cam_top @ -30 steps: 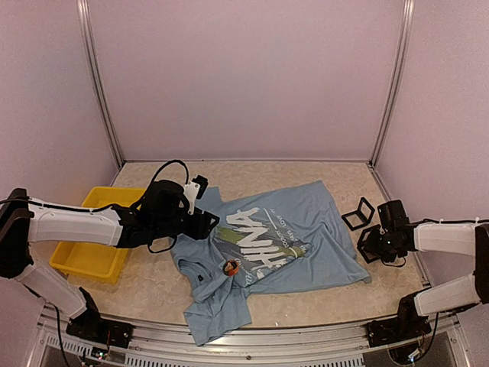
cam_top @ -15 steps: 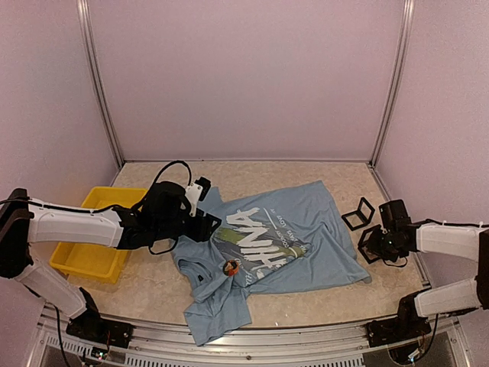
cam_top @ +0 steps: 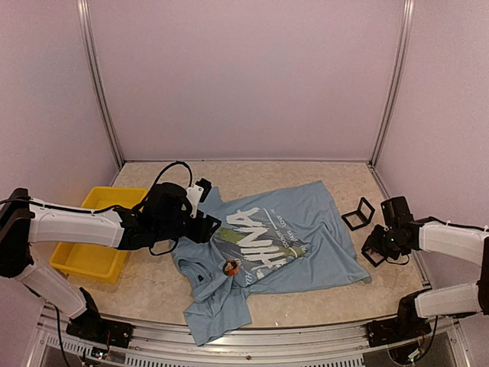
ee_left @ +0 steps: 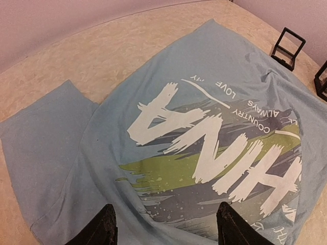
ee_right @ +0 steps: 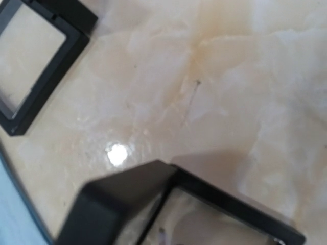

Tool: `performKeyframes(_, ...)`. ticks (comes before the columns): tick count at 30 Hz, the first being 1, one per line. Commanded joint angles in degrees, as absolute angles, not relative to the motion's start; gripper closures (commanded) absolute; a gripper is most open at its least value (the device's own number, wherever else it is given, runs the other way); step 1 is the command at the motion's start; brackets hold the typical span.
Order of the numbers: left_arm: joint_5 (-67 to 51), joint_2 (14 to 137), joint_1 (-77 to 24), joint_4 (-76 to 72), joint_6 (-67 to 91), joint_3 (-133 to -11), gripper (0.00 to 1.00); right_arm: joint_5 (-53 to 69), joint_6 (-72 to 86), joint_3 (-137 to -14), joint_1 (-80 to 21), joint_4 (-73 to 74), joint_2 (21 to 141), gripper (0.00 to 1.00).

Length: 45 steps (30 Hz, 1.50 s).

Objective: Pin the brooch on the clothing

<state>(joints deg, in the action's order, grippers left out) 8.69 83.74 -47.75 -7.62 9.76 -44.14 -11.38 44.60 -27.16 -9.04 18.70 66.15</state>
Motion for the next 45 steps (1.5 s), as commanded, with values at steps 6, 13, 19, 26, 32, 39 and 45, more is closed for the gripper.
performKeyframes(6, 10.2, 83.3, -48.3, -7.1, 8.6, -44.8, 0.37, -11.2, 44.3, -31.2, -9.4, 29.4, 59.7, 1.00)
performKeyframes(13, 9.9, 83.0, -48.3, -7.3, 9.0, -44.8, 0.37, -14.1, 43.9, -33.1, -9.3, 34.8, 54.5, 1.00)
performKeyframes(19, 10.4, 82.5, -48.3, -7.0, 9.2, -44.8, 0.37, -17.5, 41.5, -38.8, -9.2, 38.0, 50.3, 1.00)
performKeyframes(26, 11.1, 80.8, -48.3, -7.1, 9.7, -44.5, 0.37, -14.0, 30.6, -48.7, -9.4, 36.8, 49.7, 1.00)
performKeyframes(32, 10.8, 79.3, -48.3, -6.9, 10.4, -45.3, 0.37, 3.7, 15.9, -56.5, -16.6, 20.9, 54.7, 1.00)
performKeyframes(39, 9.4, 77.1, -47.9, -2.2, 11.9, -50.0, 0.37, 1.9, -21.3, -68.3, -42.4, 9.1, 70.2, 1.00)
performKeyframes(45, 4.6, 71.6, -46.2, -0.6, 15.7, -53.0, 0.37, -1.4, -50.1, -61.0, -53.5, -16.2, 74.9, 1.00)
